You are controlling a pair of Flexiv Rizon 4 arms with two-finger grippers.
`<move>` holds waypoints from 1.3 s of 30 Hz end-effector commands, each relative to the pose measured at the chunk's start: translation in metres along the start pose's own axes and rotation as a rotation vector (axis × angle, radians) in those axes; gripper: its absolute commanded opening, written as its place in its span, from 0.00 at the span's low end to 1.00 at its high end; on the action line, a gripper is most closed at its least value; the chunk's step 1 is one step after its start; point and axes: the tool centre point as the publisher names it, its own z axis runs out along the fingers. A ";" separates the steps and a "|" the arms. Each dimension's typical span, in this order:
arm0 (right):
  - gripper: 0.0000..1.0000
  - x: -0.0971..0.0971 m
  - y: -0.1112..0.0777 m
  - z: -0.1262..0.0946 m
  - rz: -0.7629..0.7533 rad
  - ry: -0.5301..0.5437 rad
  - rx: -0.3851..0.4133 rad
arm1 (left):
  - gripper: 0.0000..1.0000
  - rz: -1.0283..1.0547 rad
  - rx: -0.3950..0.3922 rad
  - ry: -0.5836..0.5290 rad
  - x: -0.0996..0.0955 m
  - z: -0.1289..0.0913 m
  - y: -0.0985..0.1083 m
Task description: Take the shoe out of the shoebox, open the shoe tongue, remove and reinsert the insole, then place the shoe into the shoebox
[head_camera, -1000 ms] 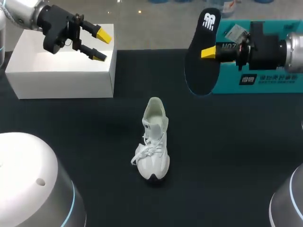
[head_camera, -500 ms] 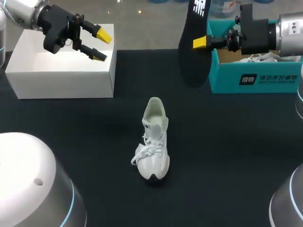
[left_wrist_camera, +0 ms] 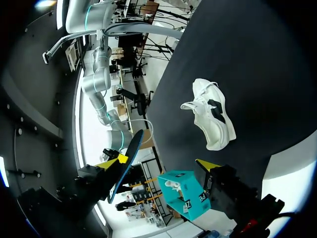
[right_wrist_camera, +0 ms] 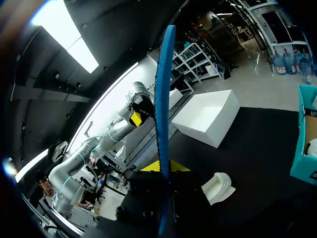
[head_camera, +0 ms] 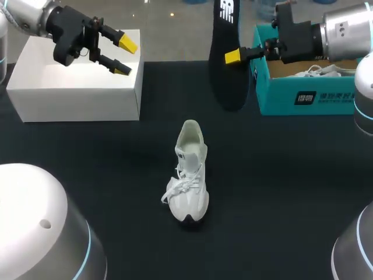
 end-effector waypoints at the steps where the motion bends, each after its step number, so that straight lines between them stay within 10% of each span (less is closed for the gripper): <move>1: 0.00 -0.023 0.015 0.034 -0.029 0.043 0.018 | 1.00 0.001 0.004 0.002 0.000 -0.001 0.001; 28: 0.00 -0.051 0.010 0.038 -0.037 0.028 -0.041 | 1.00 0.001 0.004 0.002 0.000 -0.001 0.001; 39: 0.00 -0.092 0.004 0.083 -0.178 0.117 -0.095 | 1.00 0.001 0.004 0.002 0.000 -0.001 0.001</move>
